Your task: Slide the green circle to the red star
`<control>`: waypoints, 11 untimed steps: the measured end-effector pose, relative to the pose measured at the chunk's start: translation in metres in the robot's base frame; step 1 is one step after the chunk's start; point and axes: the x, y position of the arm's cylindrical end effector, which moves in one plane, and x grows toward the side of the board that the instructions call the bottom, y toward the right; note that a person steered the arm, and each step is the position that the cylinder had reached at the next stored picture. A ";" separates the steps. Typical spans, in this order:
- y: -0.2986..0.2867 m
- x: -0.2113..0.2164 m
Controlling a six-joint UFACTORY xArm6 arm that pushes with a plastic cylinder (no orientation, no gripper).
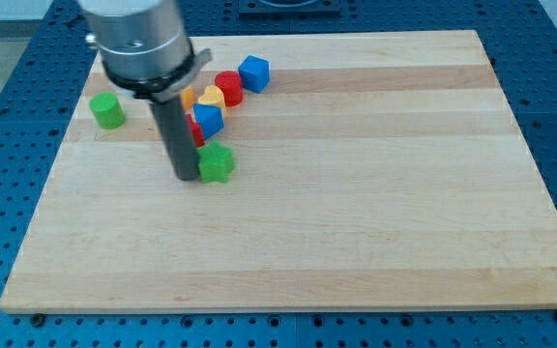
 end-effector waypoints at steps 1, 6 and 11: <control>0.021 0.001; -0.189 -0.055; -0.112 -0.118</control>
